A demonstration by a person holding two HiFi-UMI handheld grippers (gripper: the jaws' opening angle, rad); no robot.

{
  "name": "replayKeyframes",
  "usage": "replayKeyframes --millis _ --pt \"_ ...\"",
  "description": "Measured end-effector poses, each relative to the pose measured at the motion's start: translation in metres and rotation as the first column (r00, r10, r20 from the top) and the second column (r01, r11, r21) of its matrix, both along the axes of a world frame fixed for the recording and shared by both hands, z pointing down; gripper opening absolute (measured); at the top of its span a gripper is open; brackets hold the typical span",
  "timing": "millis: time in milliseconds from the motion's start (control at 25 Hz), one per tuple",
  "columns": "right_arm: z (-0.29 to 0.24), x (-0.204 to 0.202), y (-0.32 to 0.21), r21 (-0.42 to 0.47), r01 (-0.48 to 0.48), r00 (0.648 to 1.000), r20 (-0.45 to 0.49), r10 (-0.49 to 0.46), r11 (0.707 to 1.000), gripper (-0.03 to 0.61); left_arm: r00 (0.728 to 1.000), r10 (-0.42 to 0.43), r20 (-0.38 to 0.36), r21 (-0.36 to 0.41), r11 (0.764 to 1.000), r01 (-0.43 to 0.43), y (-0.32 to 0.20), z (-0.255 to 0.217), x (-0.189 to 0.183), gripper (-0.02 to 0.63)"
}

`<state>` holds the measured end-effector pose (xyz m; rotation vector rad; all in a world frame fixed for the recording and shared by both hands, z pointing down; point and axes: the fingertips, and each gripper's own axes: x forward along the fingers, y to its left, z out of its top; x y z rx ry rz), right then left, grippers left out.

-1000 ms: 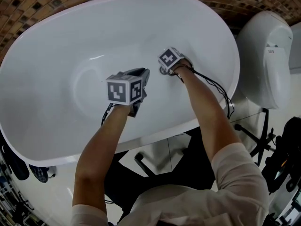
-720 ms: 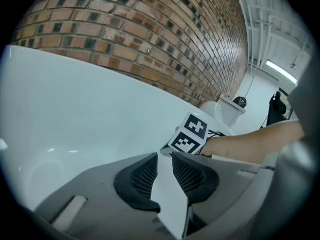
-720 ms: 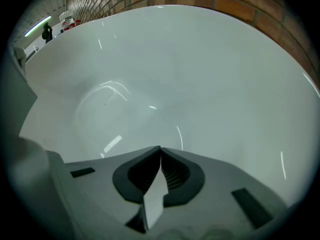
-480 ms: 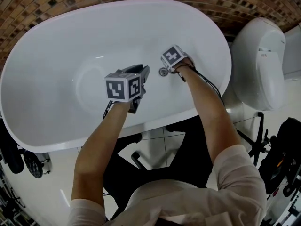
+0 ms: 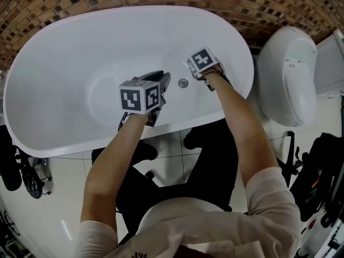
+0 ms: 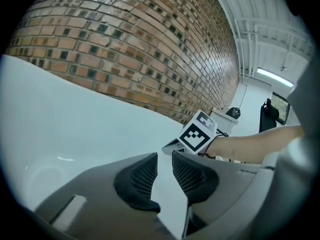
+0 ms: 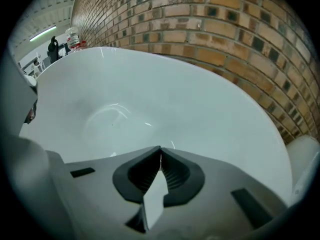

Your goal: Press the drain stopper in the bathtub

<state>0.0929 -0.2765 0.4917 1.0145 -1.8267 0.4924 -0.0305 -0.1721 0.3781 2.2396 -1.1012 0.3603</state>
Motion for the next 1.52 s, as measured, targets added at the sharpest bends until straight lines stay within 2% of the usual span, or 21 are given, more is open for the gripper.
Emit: replayKeyframes --millis 80,200,440,680,920,1080,1520 --pt "-0.012 -0.003 0.007 0.0 0.0 1.0 0.029 0.0 1.0 0.017 1.0 -0.003 -0.003 0.017 1.0 0.003 0.004 -0.01 0.0 0.097" --pt "-0.03 0.011 0.004 0.06 -0.004 1.0 -0.021 0.005 0.998 0.017 1.0 -0.007 -0.009 0.043 0.999 0.007 0.01 -0.026 -0.001 0.097" --pt "-0.063 0.013 0.016 0.107 -0.001 1.0 -0.025 0.004 0.994 0.017 0.999 -0.021 -0.028 0.083 0.996 0.024 0.022 -0.05 -0.004 0.097" --pt "-0.097 0.011 0.029 0.171 0.015 1.0 0.018 -0.019 0.985 0.017 0.999 -0.038 -0.039 0.137 0.99 0.043 0.036 -0.072 -0.009 0.097" --pt "-0.134 0.023 0.04 0.271 0.028 1.0 -0.009 -0.026 0.962 0.017 0.998 -0.044 -0.043 0.185 0.981 0.052 0.049 -0.093 -0.014 0.097" --pt "-0.162 0.025 0.052 0.335 0.025 0.999 0.015 -0.032 0.942 0.017 0.997 -0.06 -0.055 0.224 0.972 0.071 0.059 -0.11 -0.019 0.097" --pt "-0.236 0.004 0.104 0.494 -0.016 0.978 0.19 -0.09 0.869 0.015 0.993 -0.078 -0.09 0.324 0.94 0.103 0.095 -0.144 -0.028 0.084"
